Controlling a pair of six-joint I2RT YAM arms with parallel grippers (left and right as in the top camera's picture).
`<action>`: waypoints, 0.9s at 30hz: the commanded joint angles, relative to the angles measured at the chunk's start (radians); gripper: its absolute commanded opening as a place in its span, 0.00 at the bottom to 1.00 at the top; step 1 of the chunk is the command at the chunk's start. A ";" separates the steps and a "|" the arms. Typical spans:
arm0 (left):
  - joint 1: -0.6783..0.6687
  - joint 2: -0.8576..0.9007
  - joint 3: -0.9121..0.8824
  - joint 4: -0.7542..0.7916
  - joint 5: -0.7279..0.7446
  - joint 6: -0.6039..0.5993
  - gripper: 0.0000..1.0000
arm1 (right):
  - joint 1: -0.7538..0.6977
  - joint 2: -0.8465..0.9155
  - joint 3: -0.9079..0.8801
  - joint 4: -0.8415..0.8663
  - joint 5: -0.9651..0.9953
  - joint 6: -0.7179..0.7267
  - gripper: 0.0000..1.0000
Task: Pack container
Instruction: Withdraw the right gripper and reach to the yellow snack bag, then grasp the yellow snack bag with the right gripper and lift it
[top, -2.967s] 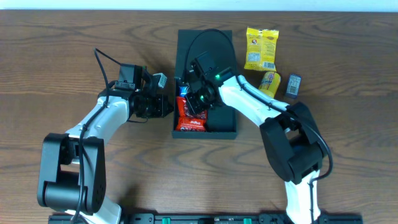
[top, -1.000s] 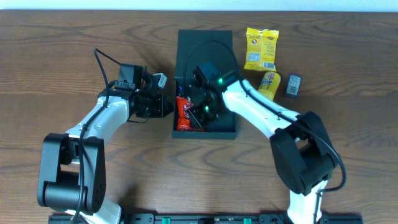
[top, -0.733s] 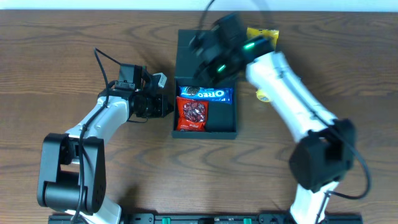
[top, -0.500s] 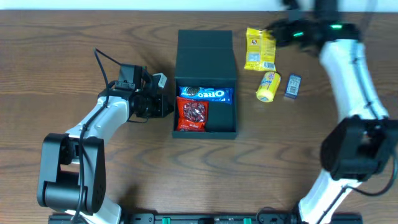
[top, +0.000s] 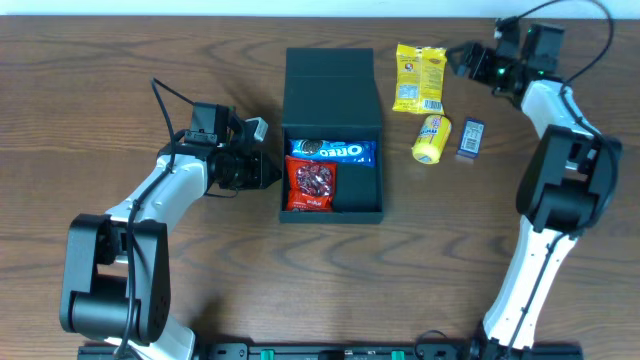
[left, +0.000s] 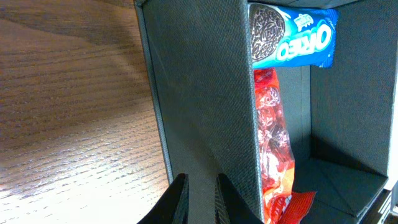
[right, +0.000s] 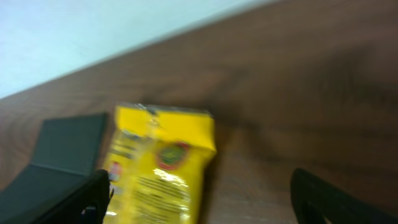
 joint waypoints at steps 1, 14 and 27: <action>-0.003 0.008 -0.006 -0.003 0.018 -0.001 0.16 | 0.009 0.054 0.081 -0.009 -0.018 0.041 0.94; -0.003 0.008 -0.006 -0.002 0.018 -0.001 0.17 | 0.068 0.148 0.171 -0.099 -0.023 0.024 0.87; -0.003 0.008 -0.006 -0.003 0.018 -0.001 0.18 | 0.113 0.148 0.173 -0.183 -0.030 -0.020 0.26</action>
